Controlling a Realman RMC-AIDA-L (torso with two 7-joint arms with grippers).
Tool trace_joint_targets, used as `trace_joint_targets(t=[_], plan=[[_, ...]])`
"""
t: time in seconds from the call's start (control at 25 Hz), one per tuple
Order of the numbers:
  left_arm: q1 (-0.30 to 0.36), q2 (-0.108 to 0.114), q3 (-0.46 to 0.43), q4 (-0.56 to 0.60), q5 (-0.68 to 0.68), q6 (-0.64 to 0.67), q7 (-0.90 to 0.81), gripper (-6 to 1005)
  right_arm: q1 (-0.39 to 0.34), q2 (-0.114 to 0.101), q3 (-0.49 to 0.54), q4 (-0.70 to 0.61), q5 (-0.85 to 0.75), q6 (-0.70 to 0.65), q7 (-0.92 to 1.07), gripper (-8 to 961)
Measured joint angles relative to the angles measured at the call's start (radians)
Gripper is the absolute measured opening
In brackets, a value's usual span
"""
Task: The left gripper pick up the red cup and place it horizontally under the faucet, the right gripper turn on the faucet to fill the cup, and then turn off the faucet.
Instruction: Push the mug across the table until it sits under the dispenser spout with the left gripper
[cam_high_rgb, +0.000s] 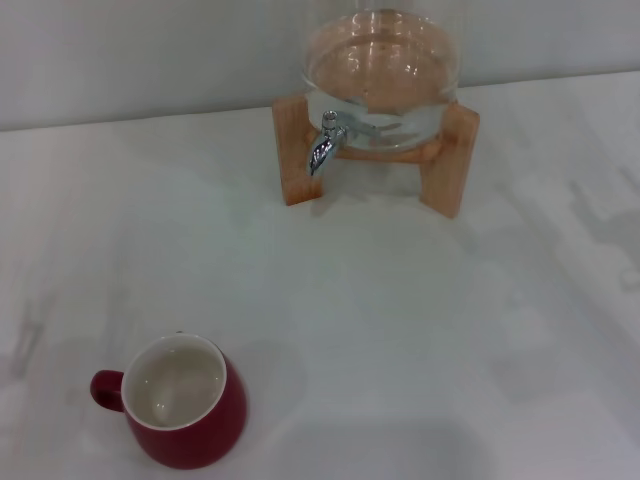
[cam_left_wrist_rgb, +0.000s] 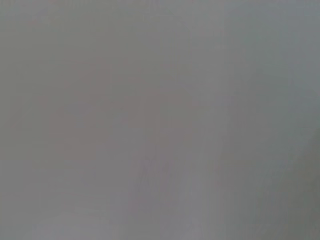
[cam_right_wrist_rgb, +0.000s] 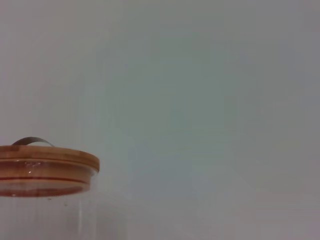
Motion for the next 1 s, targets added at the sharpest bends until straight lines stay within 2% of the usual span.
trace_joint_targets(t=[1.0], plan=[[0.082,-0.004,0.143,0.04,-0.004,-0.007,0.0,881,-0.002,0.0,-0.016,0.011,0.0,-0.009,-0.006,785]])
